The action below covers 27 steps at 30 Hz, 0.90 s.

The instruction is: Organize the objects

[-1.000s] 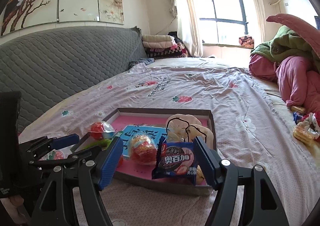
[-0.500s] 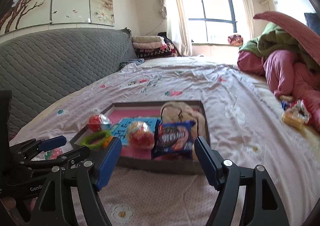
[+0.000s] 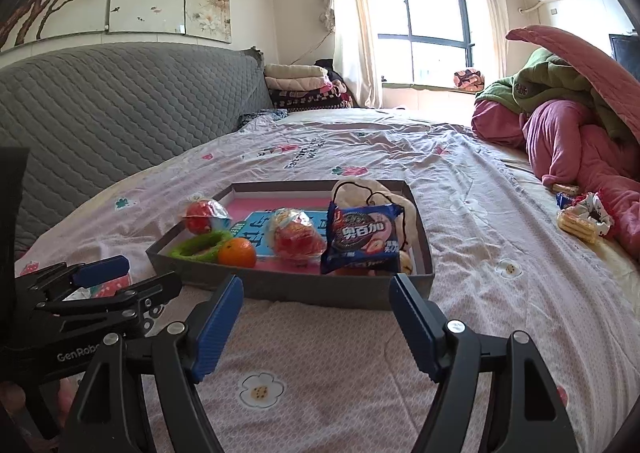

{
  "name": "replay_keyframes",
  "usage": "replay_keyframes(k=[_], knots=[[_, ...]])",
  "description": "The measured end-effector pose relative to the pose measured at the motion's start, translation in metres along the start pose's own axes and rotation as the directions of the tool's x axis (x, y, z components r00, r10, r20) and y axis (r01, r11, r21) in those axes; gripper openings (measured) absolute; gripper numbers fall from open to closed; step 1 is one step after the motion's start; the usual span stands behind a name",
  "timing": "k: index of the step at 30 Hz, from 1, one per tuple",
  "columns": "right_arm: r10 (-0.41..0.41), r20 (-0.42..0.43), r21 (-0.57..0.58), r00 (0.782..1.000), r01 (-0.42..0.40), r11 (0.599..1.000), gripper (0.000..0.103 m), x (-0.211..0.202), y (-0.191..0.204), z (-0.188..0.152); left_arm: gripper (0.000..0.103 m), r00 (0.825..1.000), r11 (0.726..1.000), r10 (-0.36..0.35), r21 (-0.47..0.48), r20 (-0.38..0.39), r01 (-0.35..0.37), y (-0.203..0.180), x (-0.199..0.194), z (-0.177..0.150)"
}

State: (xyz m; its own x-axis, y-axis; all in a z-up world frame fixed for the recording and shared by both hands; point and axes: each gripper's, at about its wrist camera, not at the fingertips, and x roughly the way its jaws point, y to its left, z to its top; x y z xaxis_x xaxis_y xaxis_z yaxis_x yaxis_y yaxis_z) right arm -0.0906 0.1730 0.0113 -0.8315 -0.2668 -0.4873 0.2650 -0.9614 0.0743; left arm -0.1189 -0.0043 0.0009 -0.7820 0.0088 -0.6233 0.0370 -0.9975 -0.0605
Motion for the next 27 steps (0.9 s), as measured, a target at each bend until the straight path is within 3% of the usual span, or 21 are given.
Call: replay_keyframes(k=[27], knots=[[0.004,-0.099,0.025,0.995,-0.002,1.0,0.075,0.014,0.0,-0.024,0.074,0.999,1.0,0.027,0.006,-0.046,-0.027,0.005,0.002,-0.023]])
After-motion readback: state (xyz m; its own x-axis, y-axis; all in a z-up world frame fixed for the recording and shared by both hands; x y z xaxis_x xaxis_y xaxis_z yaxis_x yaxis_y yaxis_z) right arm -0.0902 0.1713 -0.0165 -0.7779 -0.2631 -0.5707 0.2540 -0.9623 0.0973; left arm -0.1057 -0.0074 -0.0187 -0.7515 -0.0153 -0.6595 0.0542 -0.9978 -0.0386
